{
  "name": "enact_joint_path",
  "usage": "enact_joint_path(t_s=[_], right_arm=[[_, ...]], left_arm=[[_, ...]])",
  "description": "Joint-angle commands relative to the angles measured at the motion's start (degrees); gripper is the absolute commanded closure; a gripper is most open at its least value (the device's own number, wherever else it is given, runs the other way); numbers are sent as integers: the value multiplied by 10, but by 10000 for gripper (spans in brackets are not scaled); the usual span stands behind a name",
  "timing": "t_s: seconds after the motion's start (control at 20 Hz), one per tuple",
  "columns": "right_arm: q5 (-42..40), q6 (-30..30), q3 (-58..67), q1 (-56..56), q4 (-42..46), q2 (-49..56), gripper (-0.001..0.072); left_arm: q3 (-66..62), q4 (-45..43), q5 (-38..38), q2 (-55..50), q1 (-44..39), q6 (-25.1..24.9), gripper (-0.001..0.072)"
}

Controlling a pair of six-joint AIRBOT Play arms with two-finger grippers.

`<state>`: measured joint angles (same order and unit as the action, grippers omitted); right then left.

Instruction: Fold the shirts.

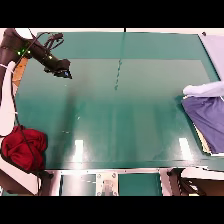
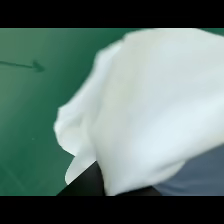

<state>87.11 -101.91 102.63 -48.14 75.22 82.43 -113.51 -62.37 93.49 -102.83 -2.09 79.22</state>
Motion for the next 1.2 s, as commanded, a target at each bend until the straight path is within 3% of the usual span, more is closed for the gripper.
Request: enact_joint_path(t_s=[0.0,0.3,0.7,0.75,0.8,0.85,1.0,1.15], right_arm=[[24,-31,-112,-34,64,-52,700],[20,-26,-289,-108,100,-96,699],[-62,-24,-437,-113,140,-96,694],[-61,-25,-444,-113,144,-96,593],[-57,-24,-446,-113,150,-96,369],[-43,-24,-445,-113,161,-96,96],[22,-25,-398,-109,164,-96,72],[88,-25,-275,-67,135,-96,72]], left_arm=[[0,1,7,0,0,-8,690],[0,12,11,0,0,-13,691],[0,25,8,0,0,-13,691],[0,30,3,0,0,-13,691],[0,33,0,0,0,-13,691],[0,36,-4,0,0,-14,691],[0,37,-7,5,0,-18,691],[-3,36,-26,42,1,-17,692]])
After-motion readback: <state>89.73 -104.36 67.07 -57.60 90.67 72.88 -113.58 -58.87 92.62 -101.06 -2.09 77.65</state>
